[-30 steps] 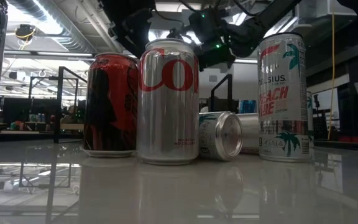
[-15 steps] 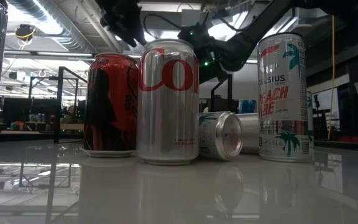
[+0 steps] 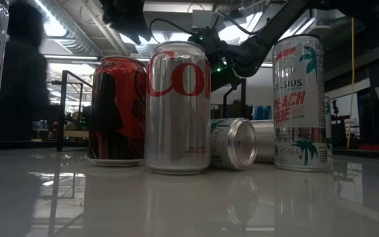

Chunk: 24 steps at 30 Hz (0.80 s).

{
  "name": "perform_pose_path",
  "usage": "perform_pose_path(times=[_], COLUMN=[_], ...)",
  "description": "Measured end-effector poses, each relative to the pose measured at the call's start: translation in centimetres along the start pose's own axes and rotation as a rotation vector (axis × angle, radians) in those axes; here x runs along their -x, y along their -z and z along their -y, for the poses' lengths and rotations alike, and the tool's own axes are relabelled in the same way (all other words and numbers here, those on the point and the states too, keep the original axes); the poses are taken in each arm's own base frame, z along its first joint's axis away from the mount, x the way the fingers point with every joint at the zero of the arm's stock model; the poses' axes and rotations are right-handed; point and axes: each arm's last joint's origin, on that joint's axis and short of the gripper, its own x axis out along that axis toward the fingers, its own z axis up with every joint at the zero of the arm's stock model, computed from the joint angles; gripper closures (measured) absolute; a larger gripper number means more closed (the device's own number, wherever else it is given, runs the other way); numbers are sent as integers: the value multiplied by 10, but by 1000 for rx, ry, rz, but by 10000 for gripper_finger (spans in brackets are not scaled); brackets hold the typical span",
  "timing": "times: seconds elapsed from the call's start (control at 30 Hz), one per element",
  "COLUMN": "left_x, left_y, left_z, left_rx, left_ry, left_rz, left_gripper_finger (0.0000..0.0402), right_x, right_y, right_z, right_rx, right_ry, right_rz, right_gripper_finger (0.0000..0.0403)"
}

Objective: Place canned beverage on shelf
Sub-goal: Put the red soda can on the shelf aligned with the other red soda can

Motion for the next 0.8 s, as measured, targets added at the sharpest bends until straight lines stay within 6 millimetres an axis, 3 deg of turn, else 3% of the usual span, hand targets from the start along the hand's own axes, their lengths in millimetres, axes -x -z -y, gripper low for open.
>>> perform_pose_path(times=[0.23, 0.43, 0.8], left_x=[0, 0, 0], left_y=[0, 0, -6], left_z=[1, 1, 2], left_rx=[-25, -26, -132], left_ry=[20, 21, 29], left_rz=[-6, -6, 52], left_gripper_finger=[78, 78, 78], right_x=[2, 16, 65], right_y=[-3, -26, -71], right_z=[0, 1, 5], right_rx=[0, -4, -1], right_ry=[0, -1, -1], right_rz=[6, 57, 27], right_gripper_finger=[25, 25, 24])
